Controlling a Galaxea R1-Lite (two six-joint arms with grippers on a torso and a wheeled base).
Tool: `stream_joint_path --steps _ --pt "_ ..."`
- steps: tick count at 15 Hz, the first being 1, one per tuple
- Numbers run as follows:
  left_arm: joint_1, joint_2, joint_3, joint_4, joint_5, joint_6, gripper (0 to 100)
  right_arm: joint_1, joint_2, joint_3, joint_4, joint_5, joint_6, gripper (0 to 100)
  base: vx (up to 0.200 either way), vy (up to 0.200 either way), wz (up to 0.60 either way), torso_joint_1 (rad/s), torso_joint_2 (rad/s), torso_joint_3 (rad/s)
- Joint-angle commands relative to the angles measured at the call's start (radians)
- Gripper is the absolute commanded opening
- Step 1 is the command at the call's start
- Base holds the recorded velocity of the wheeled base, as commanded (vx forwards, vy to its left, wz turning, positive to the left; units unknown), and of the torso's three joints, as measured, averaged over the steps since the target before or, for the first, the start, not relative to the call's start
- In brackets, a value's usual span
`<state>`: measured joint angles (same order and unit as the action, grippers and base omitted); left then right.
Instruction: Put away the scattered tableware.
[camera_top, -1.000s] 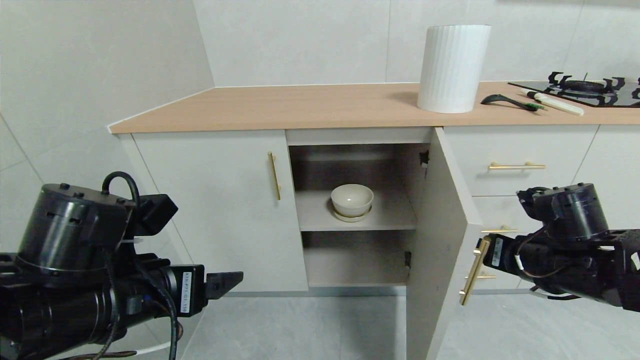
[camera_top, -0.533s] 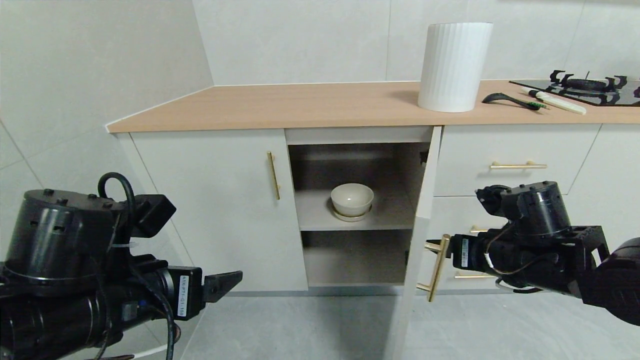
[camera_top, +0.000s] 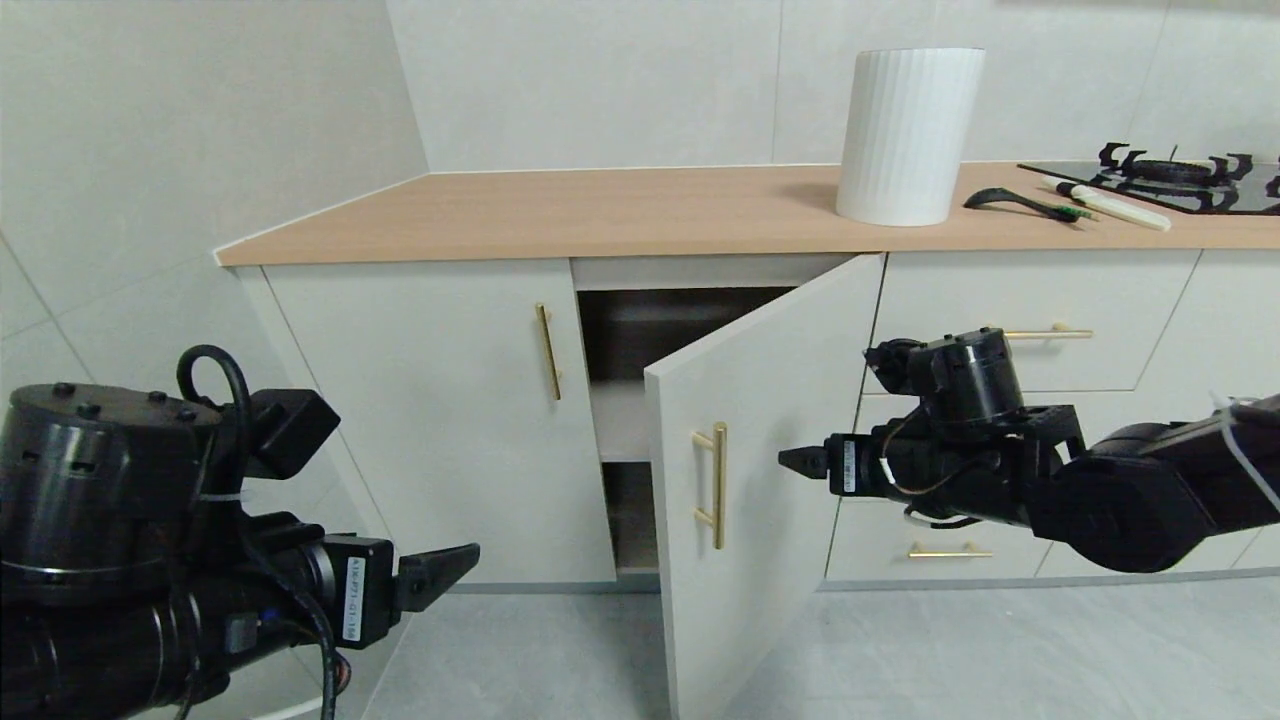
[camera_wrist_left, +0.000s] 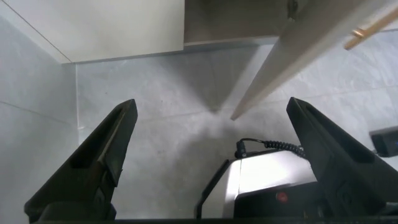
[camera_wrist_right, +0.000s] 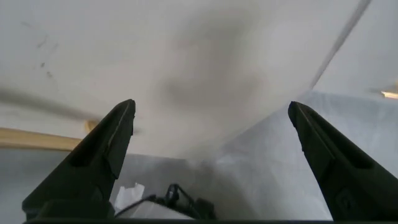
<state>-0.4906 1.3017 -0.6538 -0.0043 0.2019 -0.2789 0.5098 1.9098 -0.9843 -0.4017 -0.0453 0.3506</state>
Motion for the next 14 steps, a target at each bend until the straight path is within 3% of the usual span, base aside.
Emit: stream_joint_path --steps 1,12,14 --pt "0.001 0.001 0.000 -0.002 0.001 0.000 100 0.006 0.083 -0.053 -0.009 -0.004 0.005 100 0.000 0.000 0.00 0.000 0.00 0.000" --pt "0.001 0.008 -0.001 -0.002 0.007 -0.002 100 0.067 0.207 -0.143 -0.157 -0.073 0.145 100 0.000 0.000 0.00 0.000 0.00 0.000" --pt "0.006 0.001 -0.001 -0.002 0.007 -0.002 100 0.075 0.256 -0.194 -0.161 -0.126 0.179 100 0.200 0.000 0.00 0.002 0.00 0.000"
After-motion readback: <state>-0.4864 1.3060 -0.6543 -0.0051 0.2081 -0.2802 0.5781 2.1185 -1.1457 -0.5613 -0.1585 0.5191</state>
